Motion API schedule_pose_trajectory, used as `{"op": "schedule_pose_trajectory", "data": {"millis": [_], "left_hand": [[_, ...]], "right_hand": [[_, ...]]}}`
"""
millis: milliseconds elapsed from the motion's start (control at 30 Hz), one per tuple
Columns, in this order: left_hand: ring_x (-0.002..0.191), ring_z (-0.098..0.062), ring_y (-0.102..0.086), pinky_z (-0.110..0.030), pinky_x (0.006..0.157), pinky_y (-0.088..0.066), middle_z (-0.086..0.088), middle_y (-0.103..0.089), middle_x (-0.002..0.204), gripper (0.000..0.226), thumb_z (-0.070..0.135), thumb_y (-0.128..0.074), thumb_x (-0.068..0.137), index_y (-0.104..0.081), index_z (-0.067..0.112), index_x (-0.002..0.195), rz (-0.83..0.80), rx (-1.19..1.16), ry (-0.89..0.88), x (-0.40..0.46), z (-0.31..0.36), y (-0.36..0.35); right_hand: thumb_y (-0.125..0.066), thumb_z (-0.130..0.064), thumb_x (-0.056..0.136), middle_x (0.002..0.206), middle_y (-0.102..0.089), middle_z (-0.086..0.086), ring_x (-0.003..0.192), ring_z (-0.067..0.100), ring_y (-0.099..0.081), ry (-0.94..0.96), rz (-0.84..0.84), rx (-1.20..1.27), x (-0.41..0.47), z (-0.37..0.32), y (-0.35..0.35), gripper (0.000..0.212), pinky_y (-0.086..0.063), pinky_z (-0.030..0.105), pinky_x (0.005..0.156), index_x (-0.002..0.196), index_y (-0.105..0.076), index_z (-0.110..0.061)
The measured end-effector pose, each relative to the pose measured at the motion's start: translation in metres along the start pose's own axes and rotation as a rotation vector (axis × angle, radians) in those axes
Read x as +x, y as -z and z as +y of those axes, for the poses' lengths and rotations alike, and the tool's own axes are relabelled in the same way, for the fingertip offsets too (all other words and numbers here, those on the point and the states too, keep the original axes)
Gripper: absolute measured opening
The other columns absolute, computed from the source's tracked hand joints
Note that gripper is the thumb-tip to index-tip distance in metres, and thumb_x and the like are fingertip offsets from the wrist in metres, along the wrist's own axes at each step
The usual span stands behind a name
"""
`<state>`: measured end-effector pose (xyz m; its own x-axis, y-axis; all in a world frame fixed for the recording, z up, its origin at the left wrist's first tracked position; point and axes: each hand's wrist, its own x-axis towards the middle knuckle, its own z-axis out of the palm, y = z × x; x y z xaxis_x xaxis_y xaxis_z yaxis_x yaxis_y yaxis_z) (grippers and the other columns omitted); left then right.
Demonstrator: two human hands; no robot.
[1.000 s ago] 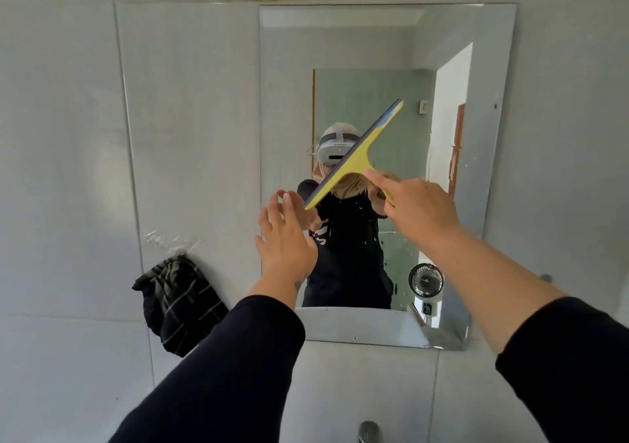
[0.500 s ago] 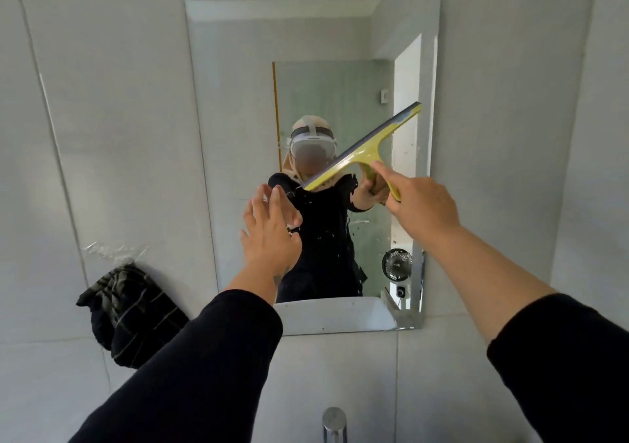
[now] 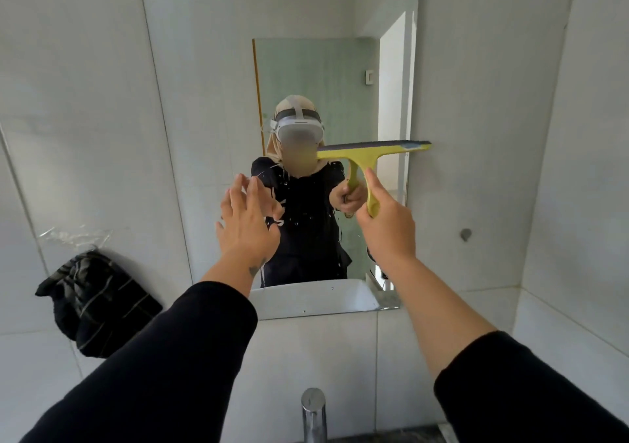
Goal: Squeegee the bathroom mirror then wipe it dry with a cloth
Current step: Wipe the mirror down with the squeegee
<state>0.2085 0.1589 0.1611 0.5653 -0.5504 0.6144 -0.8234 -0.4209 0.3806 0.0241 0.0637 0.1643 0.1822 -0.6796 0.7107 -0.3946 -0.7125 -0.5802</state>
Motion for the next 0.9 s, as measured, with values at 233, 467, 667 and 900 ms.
{"op": "schedule_pose_trajectory", "data": {"millis": [233,467,667,900], "left_hand": [[0.143,-0.027,-0.003,-0.059,0.107,-0.032,0.007,0.008,0.156,0.089,0.023,-0.060,0.085,0.000,0.026,0.150,0.013,0.009,-0.017,-0.004,-0.008,0.006],[0.143,-0.026,-0.006,-0.057,0.107,-0.034,0.005,0.005,0.156,0.086,0.026,-0.060,0.085,-0.004,0.025,0.150,0.018,0.057,0.021,-0.008,-0.031,0.022],[0.143,-0.026,-0.005,-0.055,0.108,-0.033,0.002,0.001,0.156,0.084,0.026,-0.061,0.085,-0.007,0.022,0.149,0.037,0.076,0.060,-0.010,-0.051,0.039],[0.144,-0.025,-0.005,-0.055,0.108,-0.033,0.000,-0.003,0.157,0.080,0.025,-0.058,0.086,-0.009,0.019,0.149,0.059,0.075,0.106,-0.015,-0.068,0.051]], "right_hand": [[-0.049,-0.012,0.096,0.083,-0.061,-0.005,0.075,0.031,-0.068,-0.229,0.051,0.381,-0.025,-0.042,-0.037,0.062,-0.059,0.048,0.069,0.149,-0.027,-0.036],[-0.050,-0.016,0.094,0.093,-0.069,0.011,0.078,0.037,-0.069,-0.346,0.045,0.445,-0.037,-0.070,-0.061,0.066,-0.060,0.050,0.067,0.148,-0.023,-0.042],[-0.049,-0.016,0.096,0.080,-0.063,0.007,0.071,0.028,-0.066,-0.251,-0.086,0.349,-0.055,-0.092,-0.079,0.062,-0.060,0.047,0.062,0.148,-0.024,-0.040],[-0.046,-0.019,0.098,0.076,-0.056,0.008,0.068,0.020,-0.052,-0.107,-0.162,0.166,-0.070,-0.107,-0.096,0.060,-0.041,0.029,0.061,0.150,-0.023,-0.037]]}}
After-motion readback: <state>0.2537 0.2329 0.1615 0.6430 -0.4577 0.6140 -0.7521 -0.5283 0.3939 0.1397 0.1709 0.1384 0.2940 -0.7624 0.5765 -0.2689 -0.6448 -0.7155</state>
